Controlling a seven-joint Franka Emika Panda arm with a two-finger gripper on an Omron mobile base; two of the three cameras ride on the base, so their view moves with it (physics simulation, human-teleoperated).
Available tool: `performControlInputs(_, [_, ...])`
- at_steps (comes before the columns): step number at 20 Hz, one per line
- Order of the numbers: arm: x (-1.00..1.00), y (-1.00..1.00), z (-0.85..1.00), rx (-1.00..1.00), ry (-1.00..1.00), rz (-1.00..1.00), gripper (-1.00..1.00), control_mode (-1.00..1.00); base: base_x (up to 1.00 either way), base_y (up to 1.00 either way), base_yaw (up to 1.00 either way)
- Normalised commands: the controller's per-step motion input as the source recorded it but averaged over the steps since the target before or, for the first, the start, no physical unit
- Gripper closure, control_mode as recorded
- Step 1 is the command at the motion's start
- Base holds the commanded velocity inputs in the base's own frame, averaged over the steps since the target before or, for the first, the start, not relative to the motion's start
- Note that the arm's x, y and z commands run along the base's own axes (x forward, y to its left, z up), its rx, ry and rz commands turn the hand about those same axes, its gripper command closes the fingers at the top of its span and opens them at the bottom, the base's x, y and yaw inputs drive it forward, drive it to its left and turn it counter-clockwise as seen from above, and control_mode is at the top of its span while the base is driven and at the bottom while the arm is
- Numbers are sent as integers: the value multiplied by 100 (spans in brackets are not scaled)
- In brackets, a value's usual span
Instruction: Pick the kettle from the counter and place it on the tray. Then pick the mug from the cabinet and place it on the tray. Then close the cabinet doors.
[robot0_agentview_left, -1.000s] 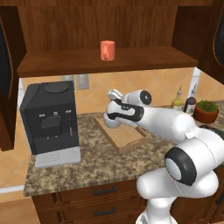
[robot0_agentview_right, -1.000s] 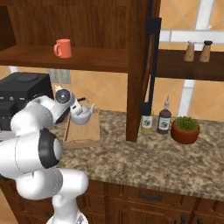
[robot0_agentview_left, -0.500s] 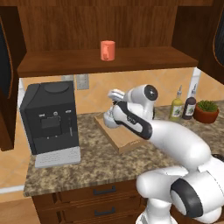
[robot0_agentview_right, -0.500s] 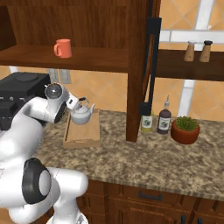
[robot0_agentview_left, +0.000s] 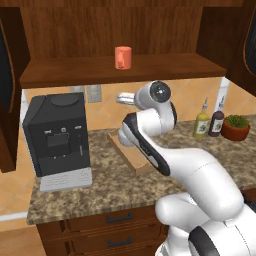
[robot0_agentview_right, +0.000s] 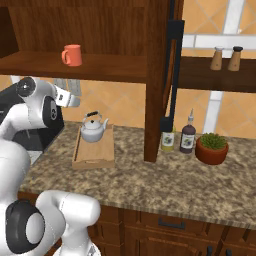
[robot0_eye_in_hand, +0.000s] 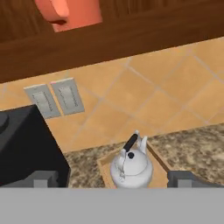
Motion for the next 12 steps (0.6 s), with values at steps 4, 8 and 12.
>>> performControlInputs(4, [-6,16,74,-25,0,3,-100,-100,0,0,0])
performControlInputs(8, [2,14,53,-20,2,10,-100,-100,0,0,0])
performControlInputs(12, [17,12,44,-8,0,8,-100,-100,0,0,0])
